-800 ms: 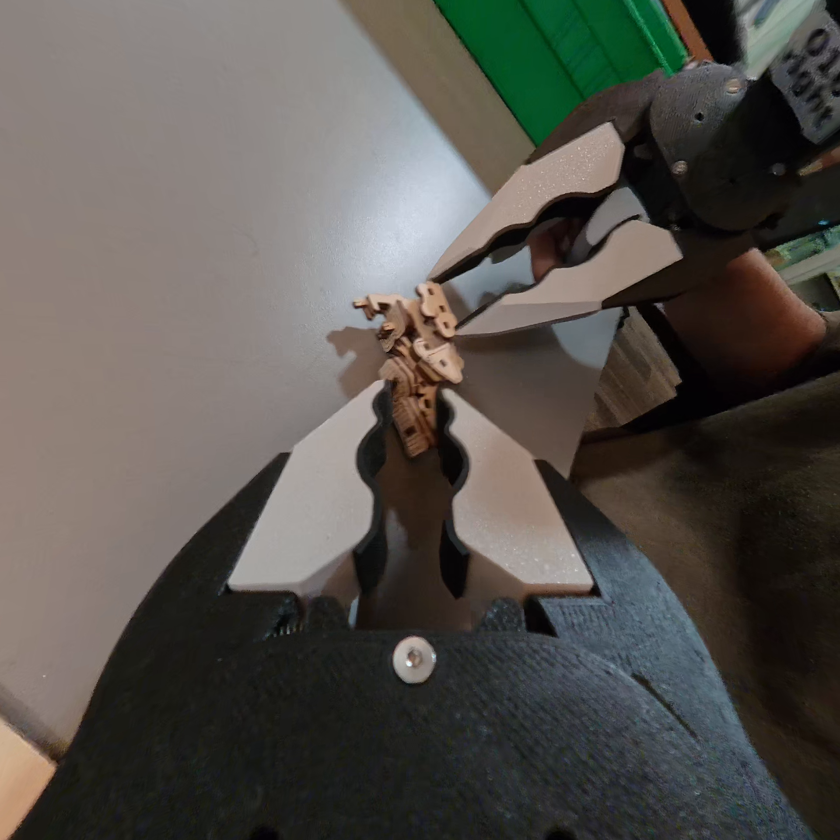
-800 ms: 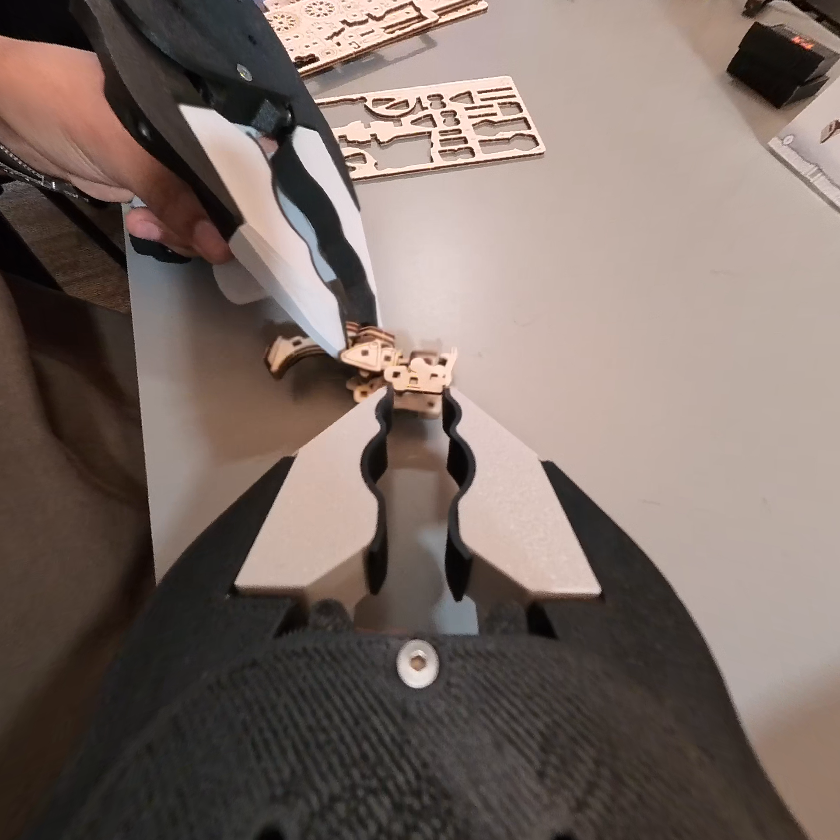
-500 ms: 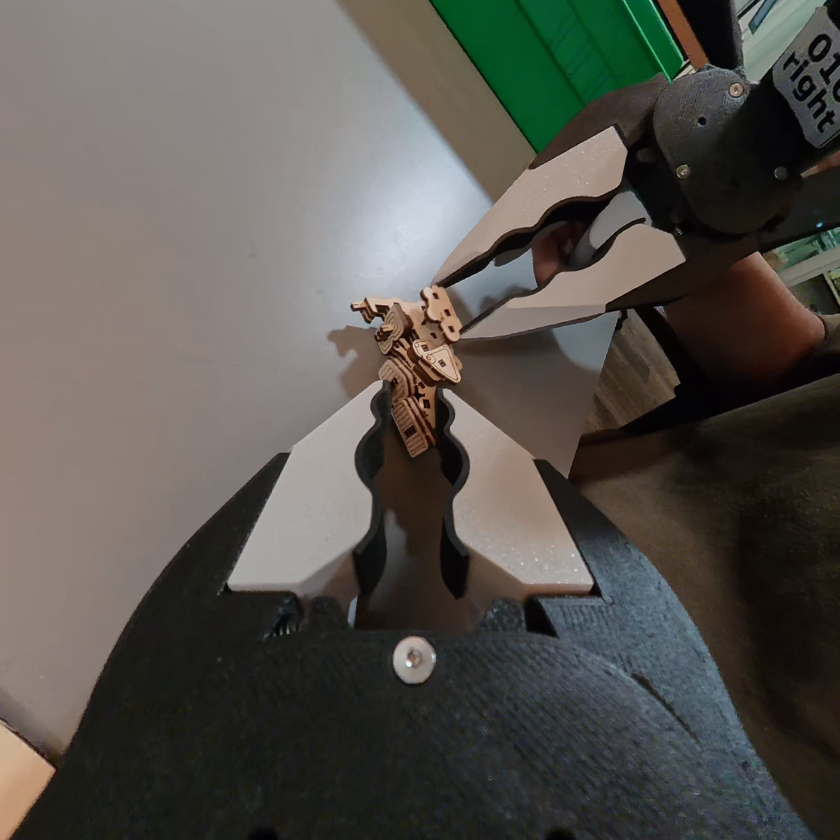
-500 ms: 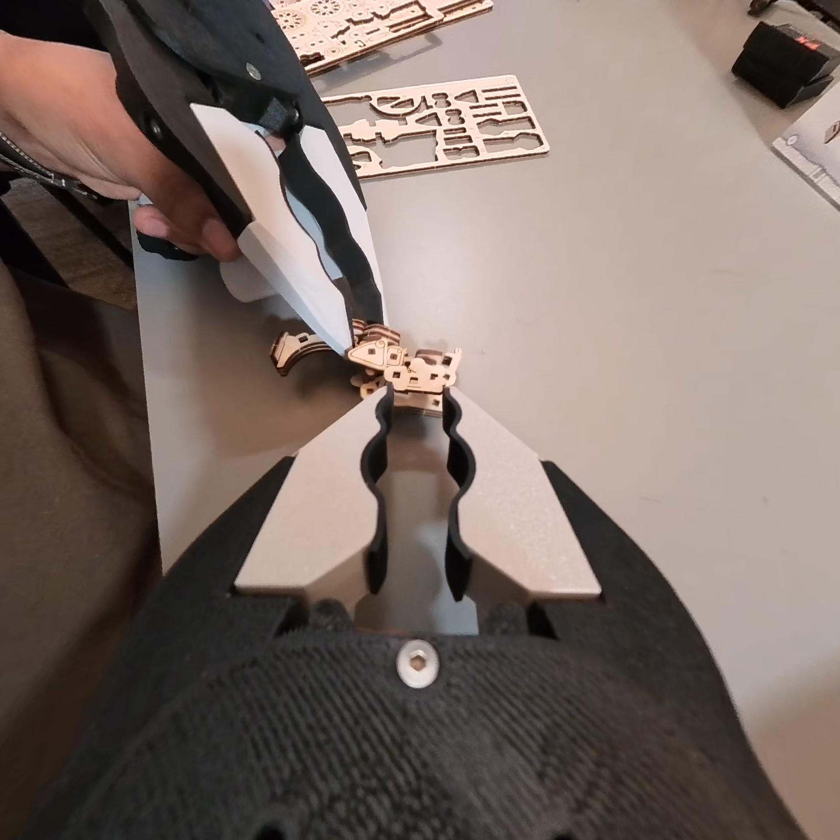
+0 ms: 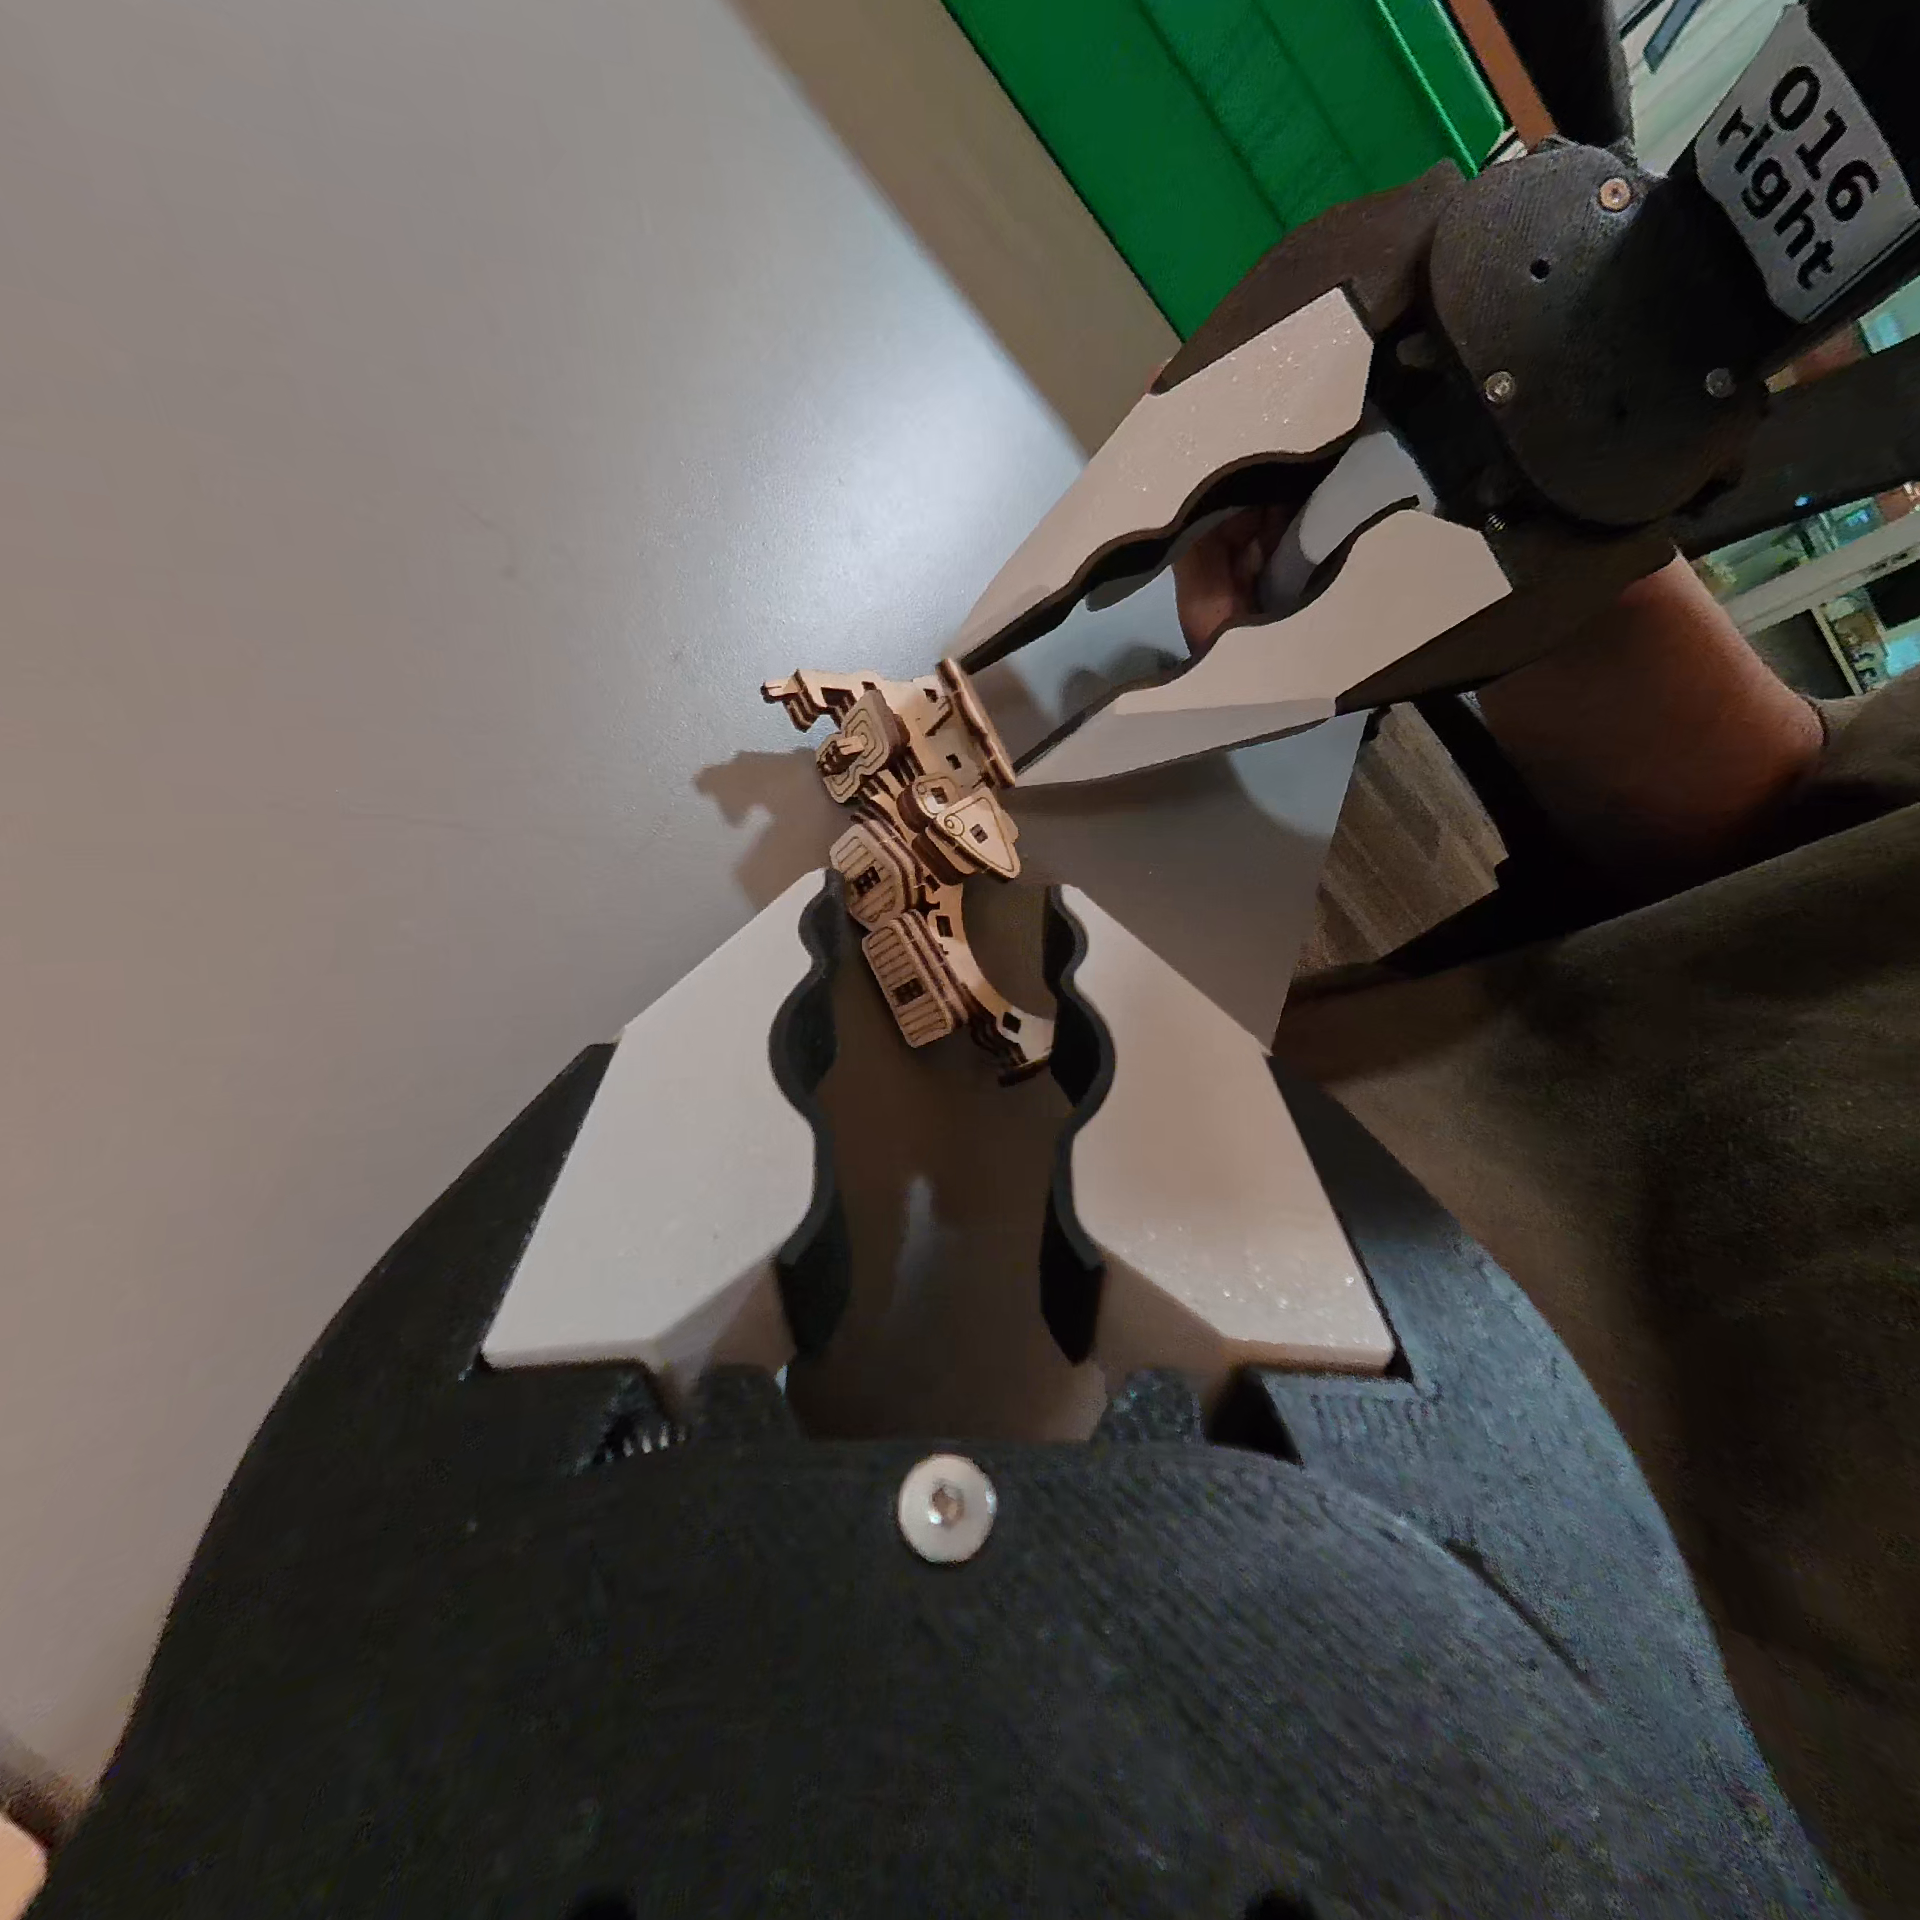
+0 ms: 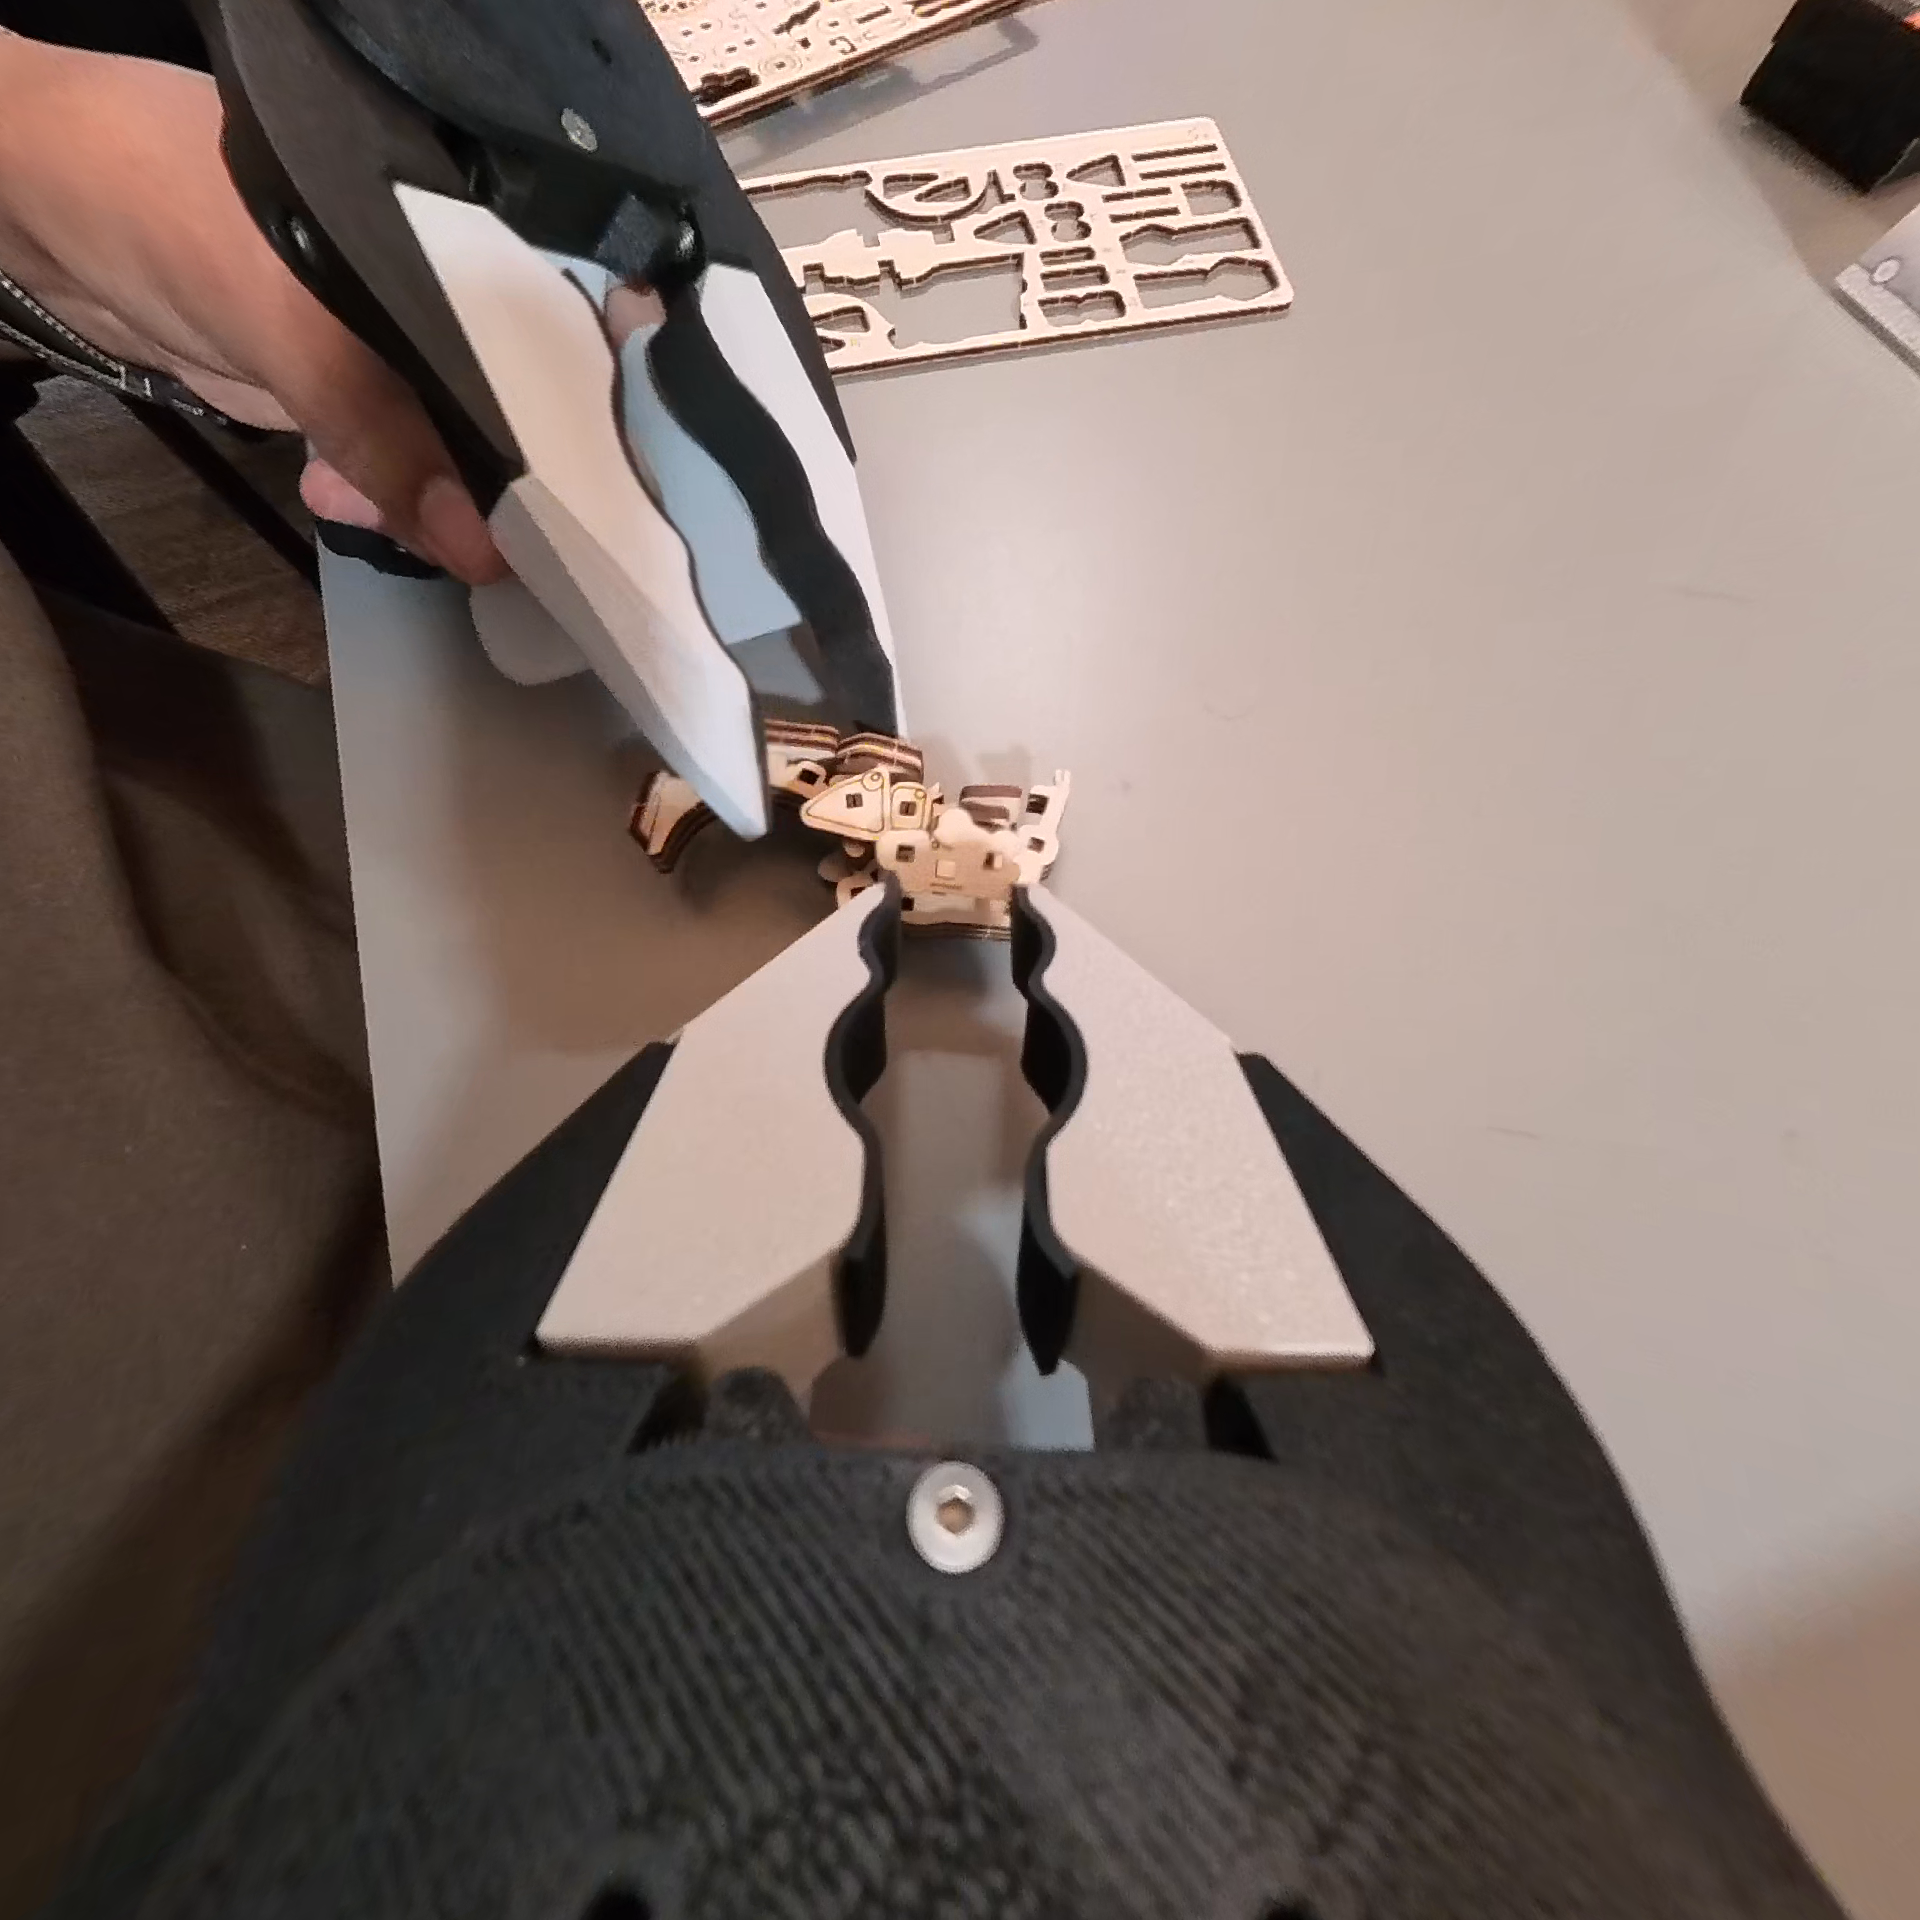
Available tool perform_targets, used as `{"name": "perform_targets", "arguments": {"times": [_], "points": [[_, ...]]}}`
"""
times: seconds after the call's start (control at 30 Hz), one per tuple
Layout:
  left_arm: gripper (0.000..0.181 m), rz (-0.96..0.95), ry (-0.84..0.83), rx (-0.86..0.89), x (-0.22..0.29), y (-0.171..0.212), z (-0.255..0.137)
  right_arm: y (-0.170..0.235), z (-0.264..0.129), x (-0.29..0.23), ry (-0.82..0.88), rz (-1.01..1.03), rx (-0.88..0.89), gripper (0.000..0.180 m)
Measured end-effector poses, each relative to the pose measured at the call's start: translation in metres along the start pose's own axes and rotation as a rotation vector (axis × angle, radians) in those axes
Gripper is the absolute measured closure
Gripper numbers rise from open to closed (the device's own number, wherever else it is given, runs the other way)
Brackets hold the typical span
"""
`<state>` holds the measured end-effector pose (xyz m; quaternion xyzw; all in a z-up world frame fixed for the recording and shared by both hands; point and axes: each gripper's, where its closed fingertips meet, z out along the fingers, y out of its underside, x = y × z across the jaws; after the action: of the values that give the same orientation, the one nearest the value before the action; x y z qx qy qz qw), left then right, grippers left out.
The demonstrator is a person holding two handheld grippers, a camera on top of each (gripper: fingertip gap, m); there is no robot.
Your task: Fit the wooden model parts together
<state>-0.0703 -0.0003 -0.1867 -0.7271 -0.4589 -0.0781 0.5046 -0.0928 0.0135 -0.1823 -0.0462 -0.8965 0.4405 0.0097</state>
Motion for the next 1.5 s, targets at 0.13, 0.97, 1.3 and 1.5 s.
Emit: {"name": "perform_targets", "arguments": {"times": [0.13,0.97,1.3,1.5], "points": [[0.140,0.004,-0.001,0.000,0.0012,-0.0005,0.0018,-0.0011,0.0004,-0.0011,0.003,-0.009,-0.004,0.160],[0.142,-0.044,0.017,0.023,-0.0013,-0.0051,0.0025,0.0025,-0.0001,-0.0004,0.025,-0.012,-0.043,0.159],[0.144,-0.049,0.020,0.019,-0.0013,-0.0050,0.0032,0.0009,-0.0013,0.0002,0.030,-0.013,-0.036,0.159],[0.144,-0.052,0.023,0.020,-0.0012,-0.0050,0.0030,0.0017,-0.0023,0.0009,0.035,-0.016,-0.042,0.159]]}}
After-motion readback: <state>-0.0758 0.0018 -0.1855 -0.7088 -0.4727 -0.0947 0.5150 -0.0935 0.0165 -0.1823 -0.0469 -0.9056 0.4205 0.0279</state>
